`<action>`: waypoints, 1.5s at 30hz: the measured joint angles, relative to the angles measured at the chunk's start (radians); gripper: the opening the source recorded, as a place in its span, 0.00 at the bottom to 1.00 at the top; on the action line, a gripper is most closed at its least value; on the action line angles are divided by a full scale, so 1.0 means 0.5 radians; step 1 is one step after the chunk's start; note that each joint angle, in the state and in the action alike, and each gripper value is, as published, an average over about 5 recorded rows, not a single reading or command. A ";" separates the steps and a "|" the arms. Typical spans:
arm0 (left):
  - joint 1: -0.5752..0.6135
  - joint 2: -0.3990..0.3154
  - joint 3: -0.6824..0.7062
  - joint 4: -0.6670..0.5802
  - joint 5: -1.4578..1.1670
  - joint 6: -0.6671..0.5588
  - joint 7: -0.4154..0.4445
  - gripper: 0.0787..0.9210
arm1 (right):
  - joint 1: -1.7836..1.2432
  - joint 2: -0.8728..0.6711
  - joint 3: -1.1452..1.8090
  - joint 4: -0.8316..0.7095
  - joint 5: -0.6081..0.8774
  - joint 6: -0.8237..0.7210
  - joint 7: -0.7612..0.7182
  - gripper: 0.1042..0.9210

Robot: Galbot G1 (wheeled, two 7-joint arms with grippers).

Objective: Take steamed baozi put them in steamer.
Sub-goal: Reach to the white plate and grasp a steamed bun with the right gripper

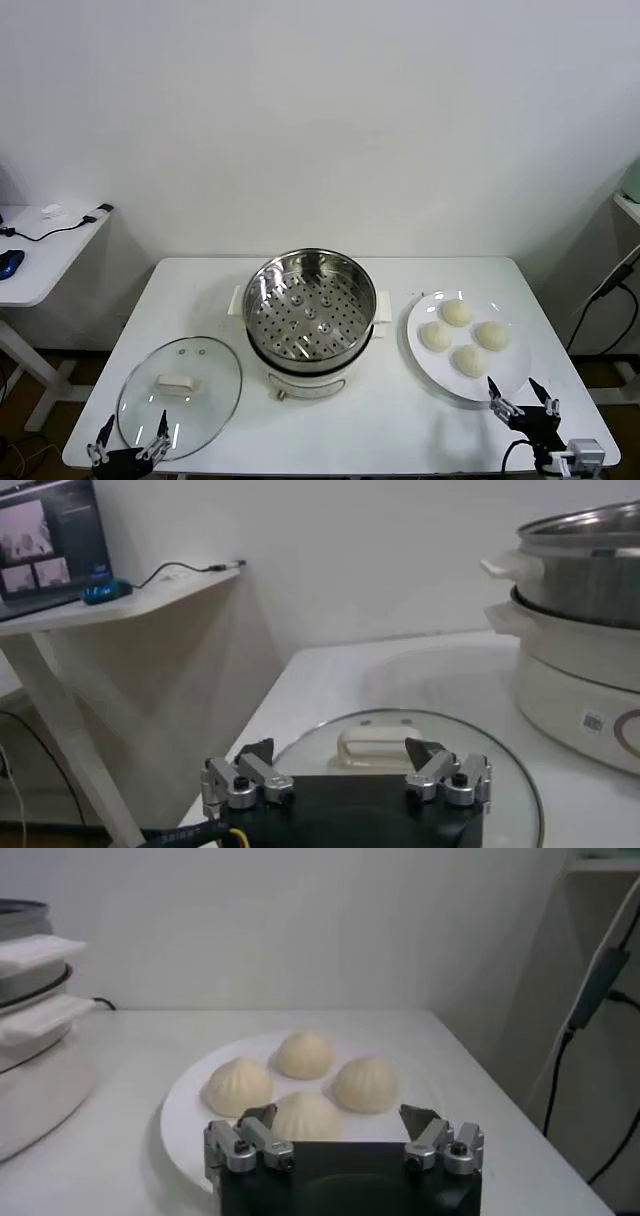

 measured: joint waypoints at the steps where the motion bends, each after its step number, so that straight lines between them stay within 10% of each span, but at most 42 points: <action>1: 0.000 0.001 0.001 -0.002 0.000 0.001 0.000 0.88 | 0.028 -0.015 -0.007 -0.006 -0.003 -0.011 0.001 0.88; 14: 0.006 0.009 0.027 -0.055 0.001 0.003 -0.003 0.88 | 1.215 -0.648 -0.795 -0.372 -0.051 -0.237 -0.227 0.88; 24: 0.013 -0.016 0.028 -0.088 0.016 -0.005 -0.003 0.88 | 2.465 -1.075 -2.012 -0.882 -0.288 0.059 -1.159 0.88; 34: -0.011 -0.025 0.030 -0.053 0.042 -0.023 -0.003 0.88 | 3.537 -1.019 -3.095 -1.504 -0.522 0.500 -2.043 0.88; 45: -0.029 -0.046 0.030 -0.016 0.049 -0.033 -0.004 0.88 | 3.864 -0.755 -3.662 -1.900 -0.613 0.572 -2.303 0.88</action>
